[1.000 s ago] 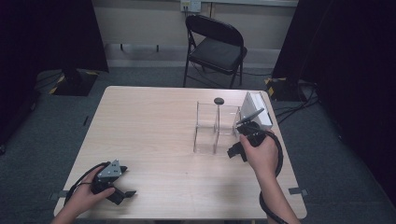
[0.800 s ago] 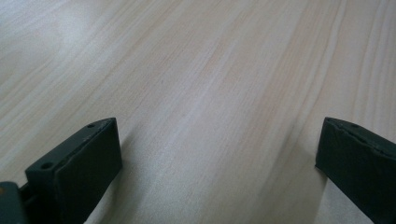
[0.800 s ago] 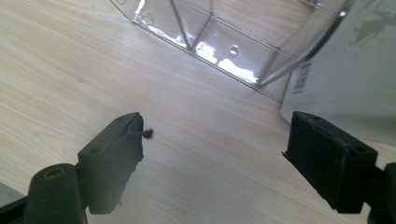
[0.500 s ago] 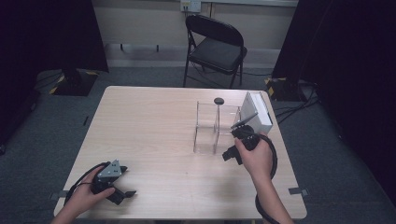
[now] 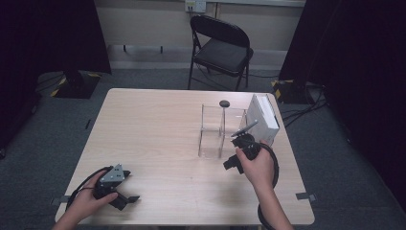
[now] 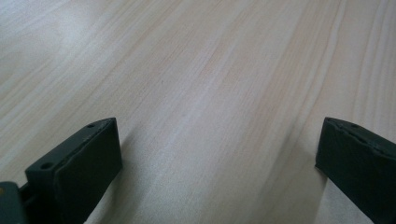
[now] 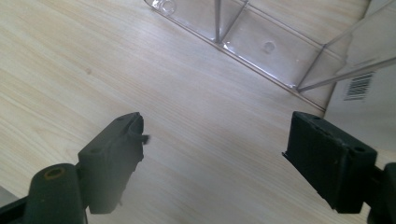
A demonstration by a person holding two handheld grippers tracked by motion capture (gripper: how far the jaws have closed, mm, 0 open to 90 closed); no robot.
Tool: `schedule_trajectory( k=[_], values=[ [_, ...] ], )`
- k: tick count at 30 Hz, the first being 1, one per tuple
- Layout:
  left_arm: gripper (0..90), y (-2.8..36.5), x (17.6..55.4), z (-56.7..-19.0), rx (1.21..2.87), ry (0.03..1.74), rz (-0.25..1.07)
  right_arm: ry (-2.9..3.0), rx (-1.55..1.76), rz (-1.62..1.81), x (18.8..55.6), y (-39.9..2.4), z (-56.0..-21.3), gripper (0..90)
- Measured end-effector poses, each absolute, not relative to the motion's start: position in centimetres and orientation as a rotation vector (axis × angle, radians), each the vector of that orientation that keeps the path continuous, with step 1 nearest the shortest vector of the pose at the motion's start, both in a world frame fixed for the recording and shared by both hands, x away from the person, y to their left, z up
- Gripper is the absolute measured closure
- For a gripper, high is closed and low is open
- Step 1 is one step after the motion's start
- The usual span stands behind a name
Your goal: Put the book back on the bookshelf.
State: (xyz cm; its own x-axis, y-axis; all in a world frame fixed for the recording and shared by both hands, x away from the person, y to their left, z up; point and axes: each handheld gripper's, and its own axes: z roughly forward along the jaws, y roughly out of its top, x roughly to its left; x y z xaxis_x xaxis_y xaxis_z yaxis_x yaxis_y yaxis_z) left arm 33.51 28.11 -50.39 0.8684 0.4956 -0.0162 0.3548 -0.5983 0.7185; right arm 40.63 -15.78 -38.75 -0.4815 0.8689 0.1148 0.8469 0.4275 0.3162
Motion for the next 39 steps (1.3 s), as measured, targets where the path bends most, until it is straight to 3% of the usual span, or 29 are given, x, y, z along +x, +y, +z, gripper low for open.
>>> schedule_trajectory(
  k=[39],
  values=[
    [0.0,28.1,33.5,-50.4,2.271,0.61,0.237,2.706,1.431,0.568,39.8,-11.6,-41.9,17.8]
  ],
)
